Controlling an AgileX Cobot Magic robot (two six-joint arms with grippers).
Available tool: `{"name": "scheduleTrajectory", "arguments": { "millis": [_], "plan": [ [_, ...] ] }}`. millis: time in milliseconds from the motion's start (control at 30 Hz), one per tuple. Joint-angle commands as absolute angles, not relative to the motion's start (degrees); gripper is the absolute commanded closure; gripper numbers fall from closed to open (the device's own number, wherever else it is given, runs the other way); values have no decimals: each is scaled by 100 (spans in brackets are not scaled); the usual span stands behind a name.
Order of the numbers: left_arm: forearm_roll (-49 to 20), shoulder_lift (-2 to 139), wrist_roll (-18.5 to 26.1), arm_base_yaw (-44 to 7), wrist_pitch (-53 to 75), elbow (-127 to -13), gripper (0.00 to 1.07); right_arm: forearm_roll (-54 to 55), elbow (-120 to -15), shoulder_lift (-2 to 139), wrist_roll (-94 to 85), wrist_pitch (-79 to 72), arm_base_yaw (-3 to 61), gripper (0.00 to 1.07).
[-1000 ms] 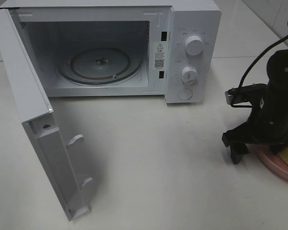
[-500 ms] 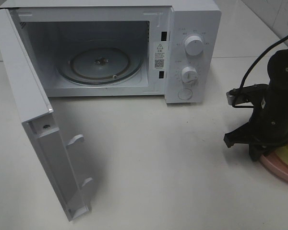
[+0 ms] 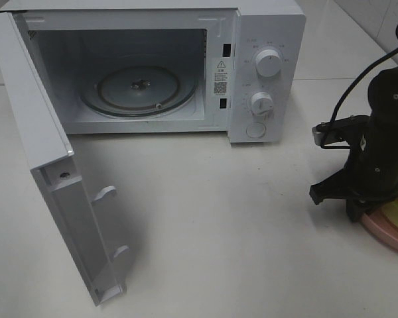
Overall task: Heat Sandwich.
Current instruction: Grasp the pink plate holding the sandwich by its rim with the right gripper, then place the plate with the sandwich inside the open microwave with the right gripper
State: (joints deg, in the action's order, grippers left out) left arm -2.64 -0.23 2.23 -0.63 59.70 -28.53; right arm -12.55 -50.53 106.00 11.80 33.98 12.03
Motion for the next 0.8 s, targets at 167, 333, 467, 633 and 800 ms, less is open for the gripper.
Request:
{"name": "scheduleTrajectory", "arguments": {
  "millis": [167,333,467,633,800],
  "plan": [
    [-304,-172,206,-69,5936,-2830,7,-1788,-5031,10531,1667,3718,1318,107],
    [-304,-172,206,-69,5936,-2830,7,-2057,-5031,10462,1937,3994,1524,107],
    [-304,-172,206,-69,5936,-2830,7,-2257,-5031,10445,2045,4240,1644,107],
    [-304,-172,206,-69,5936,-2830,7,-2366,-5031,10376,2108,4395,1902,107],
    [-304,-172,206,-69,5936,-2830,7,-2475,-5031,10141,2108,4624,2097,107]
  ]
}}
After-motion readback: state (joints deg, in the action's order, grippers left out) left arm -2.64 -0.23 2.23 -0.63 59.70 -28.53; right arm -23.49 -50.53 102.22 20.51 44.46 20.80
